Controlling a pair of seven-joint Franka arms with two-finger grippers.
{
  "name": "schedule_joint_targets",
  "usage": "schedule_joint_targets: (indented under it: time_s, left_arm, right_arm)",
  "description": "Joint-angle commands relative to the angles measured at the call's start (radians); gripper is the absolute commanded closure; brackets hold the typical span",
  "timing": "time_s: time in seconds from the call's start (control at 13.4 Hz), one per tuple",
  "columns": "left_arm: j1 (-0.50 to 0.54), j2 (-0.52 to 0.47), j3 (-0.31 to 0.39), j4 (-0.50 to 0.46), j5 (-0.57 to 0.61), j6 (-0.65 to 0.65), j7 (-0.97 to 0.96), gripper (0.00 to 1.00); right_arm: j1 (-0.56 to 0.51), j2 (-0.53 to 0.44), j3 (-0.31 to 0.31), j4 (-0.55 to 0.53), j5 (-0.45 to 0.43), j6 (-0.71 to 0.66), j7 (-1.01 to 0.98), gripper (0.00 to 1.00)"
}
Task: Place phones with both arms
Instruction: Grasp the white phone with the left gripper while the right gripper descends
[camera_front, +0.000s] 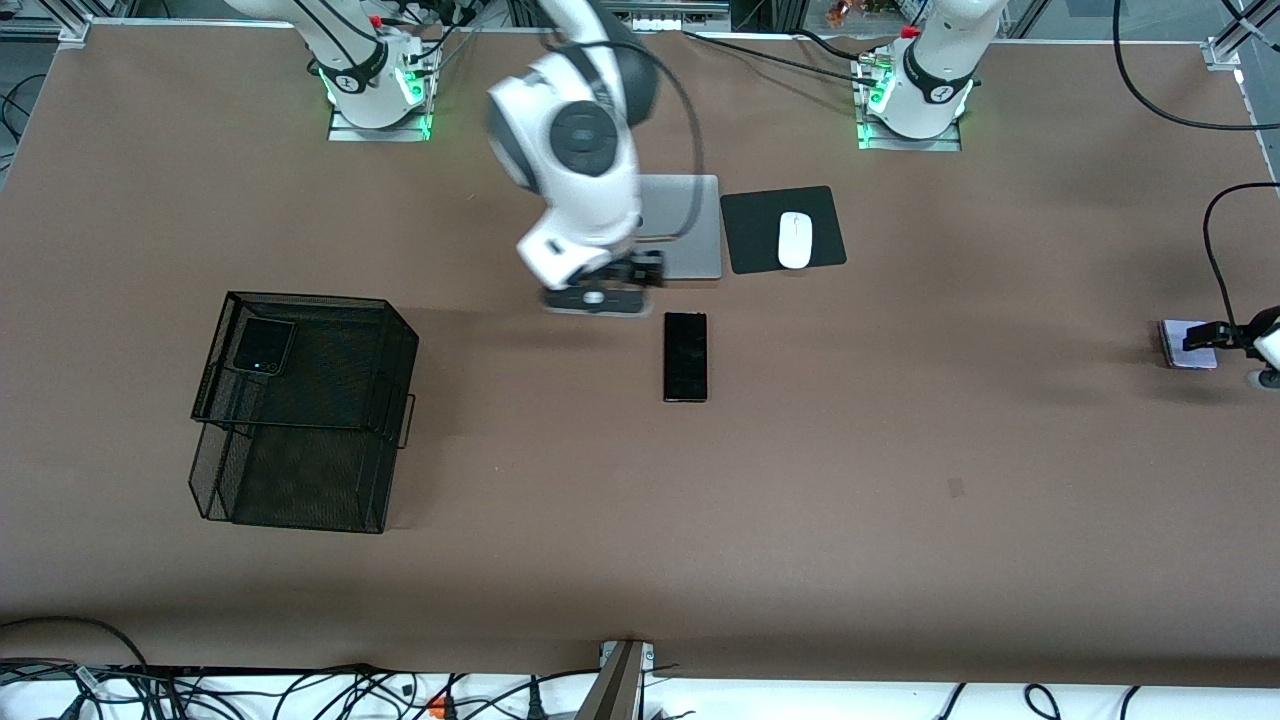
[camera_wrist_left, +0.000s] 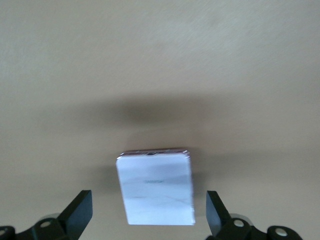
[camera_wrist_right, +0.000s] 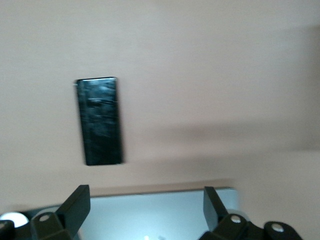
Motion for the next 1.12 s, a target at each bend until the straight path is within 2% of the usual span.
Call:
schedule_joint_targets:
  time_s: [0.0, 0.15, 0.37, 0.82, 0.89, 0.97, 1.04]
  left_arm:
    - [0.107, 0.018, -0.085, -0.046, 0.002, 0.047, 0.027, 0.0]
    - [0.151, 0.052, -0.12, -0.046, -0.015, 0.047, 0.029, 0.0]
    - [0.154, 0.078, -0.119, -0.04, -0.014, 0.067, 0.038, 0.0]
    - [0.156, 0.098, -0.117, -0.037, -0.003, 0.128, 0.052, 0.0]
    - [0.156, 0.098, -0.117, -0.037, -0.001, 0.127, 0.056, 0.45]
    - [0.156, 0.096, -0.117, -0.037, 0.0, 0.119, 0.073, 0.71]
    - [0.151, 0.093, -0.117, -0.035, 0.002, 0.116, 0.09, 0.9]
  right_arm:
    - [0.041, 0.141, 0.002, 0.093, 0.015, 0.117, 0.084, 0.0]
    - [0.078, 0.213, 0.001, 0.093, 0.007, 0.217, 0.152, 0.0]
    - [0.104, 0.301, 0.001, 0.093, -0.063, 0.327, 0.23, 0.0]
    - [0.113, 0.385, -0.007, 0.093, -0.077, 0.426, 0.246, 0.0]
    - [0.113, 0.391, -0.007, 0.093, -0.077, 0.438, 0.244, 0.02]
    - [0.113, 0.393, -0.006, 0.093, -0.088, 0.441, 0.246, 0.04]
    - [0.113, 0.398, -0.006, 0.095, -0.094, 0.441, 0.246, 0.12]
